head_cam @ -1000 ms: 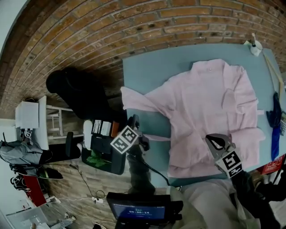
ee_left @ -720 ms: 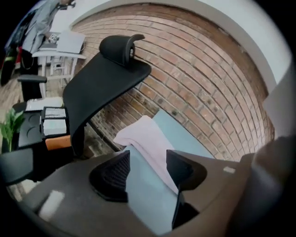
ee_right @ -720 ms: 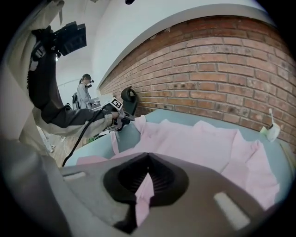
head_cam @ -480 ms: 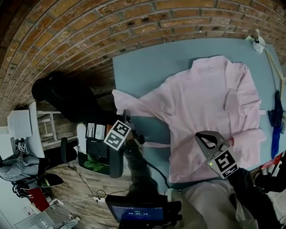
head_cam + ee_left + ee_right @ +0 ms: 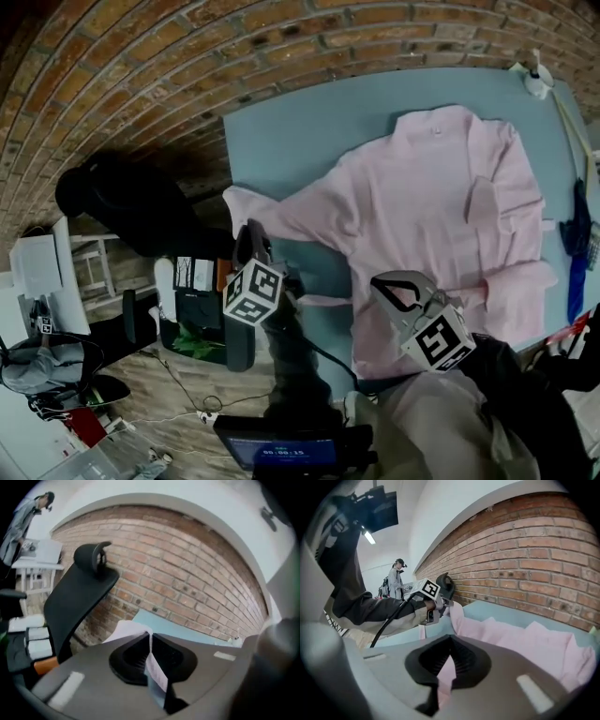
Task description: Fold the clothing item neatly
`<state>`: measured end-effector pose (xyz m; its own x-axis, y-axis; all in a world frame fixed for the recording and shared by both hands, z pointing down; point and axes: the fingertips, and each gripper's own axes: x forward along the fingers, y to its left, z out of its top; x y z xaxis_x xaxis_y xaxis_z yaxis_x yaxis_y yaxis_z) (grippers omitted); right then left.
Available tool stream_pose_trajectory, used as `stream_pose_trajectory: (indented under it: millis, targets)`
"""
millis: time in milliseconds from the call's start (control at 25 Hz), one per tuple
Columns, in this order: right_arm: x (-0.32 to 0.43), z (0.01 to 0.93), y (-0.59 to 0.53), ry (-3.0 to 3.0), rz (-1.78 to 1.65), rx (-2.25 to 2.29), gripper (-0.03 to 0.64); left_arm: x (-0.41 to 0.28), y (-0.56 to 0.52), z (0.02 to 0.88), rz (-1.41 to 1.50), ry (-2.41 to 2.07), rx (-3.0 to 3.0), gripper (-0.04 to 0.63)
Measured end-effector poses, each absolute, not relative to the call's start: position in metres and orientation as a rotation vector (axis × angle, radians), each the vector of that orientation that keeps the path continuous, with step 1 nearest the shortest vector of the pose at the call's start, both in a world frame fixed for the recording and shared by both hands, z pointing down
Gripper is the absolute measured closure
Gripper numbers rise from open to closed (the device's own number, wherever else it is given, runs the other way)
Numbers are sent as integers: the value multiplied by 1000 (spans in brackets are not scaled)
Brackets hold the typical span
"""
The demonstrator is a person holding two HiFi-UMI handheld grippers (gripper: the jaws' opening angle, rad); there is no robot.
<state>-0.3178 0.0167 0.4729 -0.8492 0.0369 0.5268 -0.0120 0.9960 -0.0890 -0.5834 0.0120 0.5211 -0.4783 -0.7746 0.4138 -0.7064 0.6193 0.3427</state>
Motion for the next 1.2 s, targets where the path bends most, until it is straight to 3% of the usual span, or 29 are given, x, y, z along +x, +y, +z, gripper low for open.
stream_pose_trajectory:
  millis: [160,280,480,520,560,680,760,840,1200]
  targets:
    - [-266,470,-2,-2608,137,117,616,-489,-36,428,281,-2439,1820,571]
    - [-219,470,-24,-2584,183,301,616,-374,-72,411,760,-2133,2276,571]
    - [-135,468,-51,-2478,247,594,617,-204,-91,457,738,-1549,2673,562]
    - [-119,469,-55,-2465,248,636,616,-188,-88,465,755,-1520,2684,517]
    - [-103,469,-58,-2458,247,673,617,-177,-83,472,768,-1500,2674,425]
    - [-57,470,-58,-2430,273,768,617,-173,-64,473,649,-1511,2562,413]
    - [-31,474,-56,-2413,286,813,617,-190,-50,462,523,-1600,2436,423]
    - [-11,477,-53,-2409,282,837,616,-213,-32,451,415,-1730,2283,588]
    - [71,494,-41,-2399,329,640,617,-239,104,488,180,-1907,1674,588]
